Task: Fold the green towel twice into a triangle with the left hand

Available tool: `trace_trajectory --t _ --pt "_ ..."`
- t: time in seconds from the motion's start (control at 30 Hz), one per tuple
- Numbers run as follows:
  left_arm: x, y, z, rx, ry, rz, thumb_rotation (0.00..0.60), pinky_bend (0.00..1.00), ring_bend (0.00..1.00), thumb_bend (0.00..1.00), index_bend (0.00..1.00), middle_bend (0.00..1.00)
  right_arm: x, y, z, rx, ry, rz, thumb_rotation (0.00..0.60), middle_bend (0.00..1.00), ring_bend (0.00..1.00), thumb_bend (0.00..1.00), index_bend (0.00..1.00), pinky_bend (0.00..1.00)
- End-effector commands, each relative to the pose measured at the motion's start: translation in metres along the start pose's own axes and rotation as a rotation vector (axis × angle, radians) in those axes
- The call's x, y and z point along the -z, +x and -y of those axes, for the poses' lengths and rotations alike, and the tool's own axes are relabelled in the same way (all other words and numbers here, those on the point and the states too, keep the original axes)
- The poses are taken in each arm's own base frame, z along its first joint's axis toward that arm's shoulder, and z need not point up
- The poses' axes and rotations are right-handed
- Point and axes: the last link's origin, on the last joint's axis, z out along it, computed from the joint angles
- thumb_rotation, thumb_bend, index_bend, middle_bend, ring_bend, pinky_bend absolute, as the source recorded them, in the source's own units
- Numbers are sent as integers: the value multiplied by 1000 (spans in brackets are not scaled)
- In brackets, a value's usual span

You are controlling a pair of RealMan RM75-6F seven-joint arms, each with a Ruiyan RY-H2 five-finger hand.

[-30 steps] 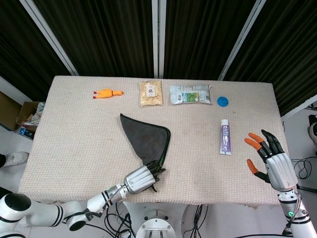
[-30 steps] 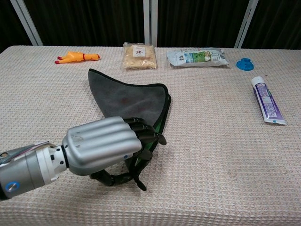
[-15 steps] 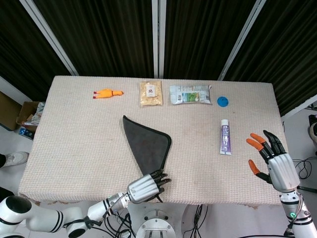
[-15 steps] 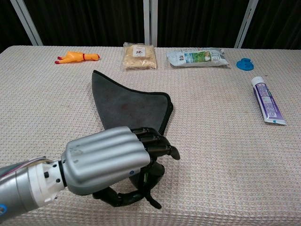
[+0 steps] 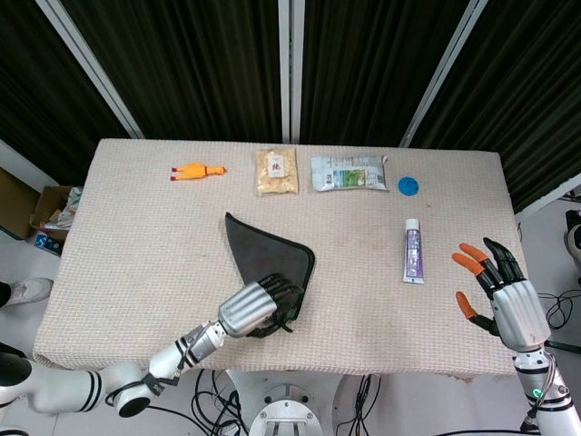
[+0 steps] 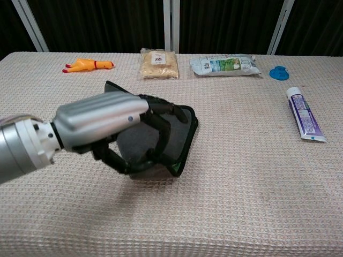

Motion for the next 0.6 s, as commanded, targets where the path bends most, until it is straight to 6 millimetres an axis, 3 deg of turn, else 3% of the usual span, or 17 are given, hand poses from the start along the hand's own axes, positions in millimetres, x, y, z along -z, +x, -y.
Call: trace_trajectory --t 0.03,0.27,0.6 --pt "-15 34 25 86 66 -47 600 137 131 475 610 173 0 0 0 -1 -1 -1 600 155 0 305 236 96" --pt "-43 59 65 137 171 -50 600 137 131 475 611 172 0 1 -1 0 -10 -5 600 155 0 306 236 96" --pt "-84 64 115 211 347 -16 600 137 131 476 611 172 -1 3 -2 5 -19 -7 600 155 0 305 236 96"
